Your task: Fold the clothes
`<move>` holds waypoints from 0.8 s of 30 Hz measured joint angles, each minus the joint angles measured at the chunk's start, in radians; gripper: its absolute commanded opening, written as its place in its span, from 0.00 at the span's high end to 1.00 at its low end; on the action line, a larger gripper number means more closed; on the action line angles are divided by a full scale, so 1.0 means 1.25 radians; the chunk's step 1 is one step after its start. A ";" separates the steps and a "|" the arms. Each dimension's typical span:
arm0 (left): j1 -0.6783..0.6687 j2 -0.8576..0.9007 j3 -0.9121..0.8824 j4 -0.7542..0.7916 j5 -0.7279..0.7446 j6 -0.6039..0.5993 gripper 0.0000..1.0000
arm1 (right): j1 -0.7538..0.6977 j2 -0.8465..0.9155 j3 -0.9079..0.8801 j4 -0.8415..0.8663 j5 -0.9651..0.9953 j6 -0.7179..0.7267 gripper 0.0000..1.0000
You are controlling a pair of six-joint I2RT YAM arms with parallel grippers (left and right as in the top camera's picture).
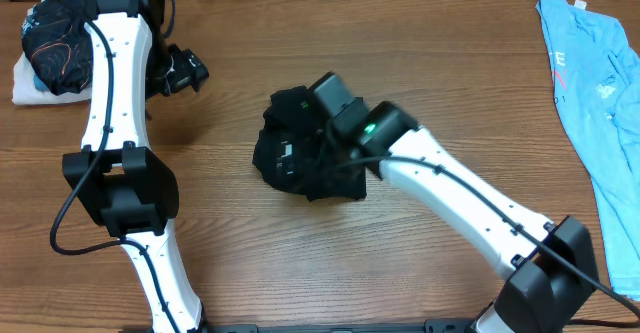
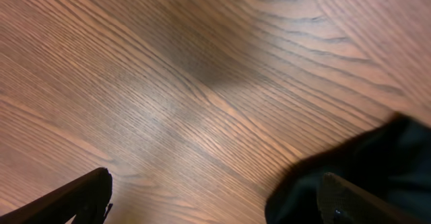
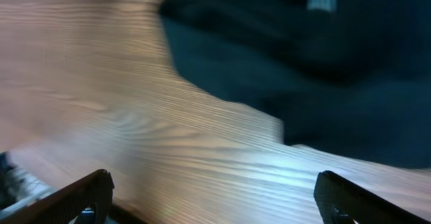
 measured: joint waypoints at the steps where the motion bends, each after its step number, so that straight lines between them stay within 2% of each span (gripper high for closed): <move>1: 0.000 0.000 -0.013 0.006 -0.001 0.000 0.00 | 0.015 0.000 0.000 0.026 0.003 0.005 0.00; 8: 0.000 0.000 -0.107 0.023 -0.008 0.000 0.00 | 0.053 0.040 0.005 0.100 0.065 -0.053 0.00; 18: 0.000 0.000 -0.174 0.047 -0.009 0.000 0.00 | 0.060 0.062 0.005 0.186 0.253 -0.354 0.00; 24: 0.000 0.000 -0.179 0.048 -0.030 0.000 0.00 | 0.064 0.094 0.006 0.224 0.277 -0.437 0.00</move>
